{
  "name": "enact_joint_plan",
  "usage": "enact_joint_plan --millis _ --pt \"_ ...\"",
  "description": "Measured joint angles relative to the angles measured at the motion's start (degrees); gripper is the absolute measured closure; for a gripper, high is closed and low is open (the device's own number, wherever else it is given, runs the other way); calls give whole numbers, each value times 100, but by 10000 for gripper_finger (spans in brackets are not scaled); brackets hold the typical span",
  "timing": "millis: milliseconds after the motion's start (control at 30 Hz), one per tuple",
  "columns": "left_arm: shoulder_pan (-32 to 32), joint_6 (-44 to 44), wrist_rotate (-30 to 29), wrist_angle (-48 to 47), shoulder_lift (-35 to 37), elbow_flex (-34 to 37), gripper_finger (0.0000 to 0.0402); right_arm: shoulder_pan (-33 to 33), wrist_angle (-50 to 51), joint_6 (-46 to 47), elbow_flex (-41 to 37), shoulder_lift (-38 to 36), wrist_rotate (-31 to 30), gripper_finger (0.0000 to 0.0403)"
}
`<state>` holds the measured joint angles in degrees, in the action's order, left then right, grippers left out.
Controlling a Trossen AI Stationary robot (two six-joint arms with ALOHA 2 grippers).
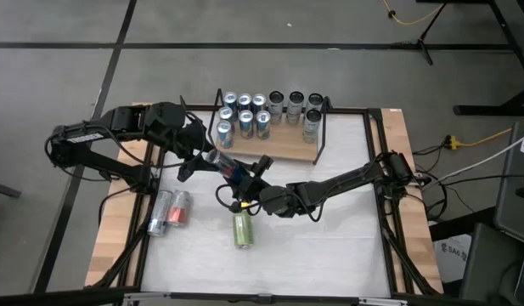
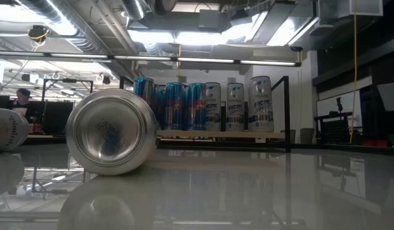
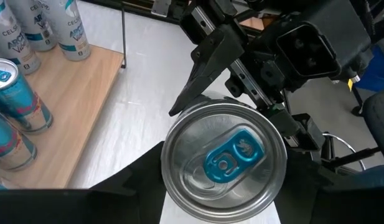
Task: Place canned beverage on shelf
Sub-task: Put the blue soda can on the shelf aligned with the other blue soda can
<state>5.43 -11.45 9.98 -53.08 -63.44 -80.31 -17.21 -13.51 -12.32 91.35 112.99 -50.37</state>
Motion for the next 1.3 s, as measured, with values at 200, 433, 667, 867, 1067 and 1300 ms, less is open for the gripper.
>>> enact_joint_plan --millis 200,433,667,867,1067,1300 --pt "0 0 0 0 0 0 188 0 47 -2 0 0 7 148" --pt "2 0 -44 -15 -2 0 188 0 47 -13 0 0 -105 109" --pt "2 3 -175 -11 -2 0 188 -7 151 -13 0 -1 -146 63" --pt "9 11 -396 -7 -94 0 188 -135 955 -291 0 -329 -609 48" --pt "18 374 -494 -12 -432 0 188 -159 2902 664 2 -926 -592 47" --pt "405 1185 -508 -5 -1074 0 188 215 5594 2524 5 -1522 424 47"
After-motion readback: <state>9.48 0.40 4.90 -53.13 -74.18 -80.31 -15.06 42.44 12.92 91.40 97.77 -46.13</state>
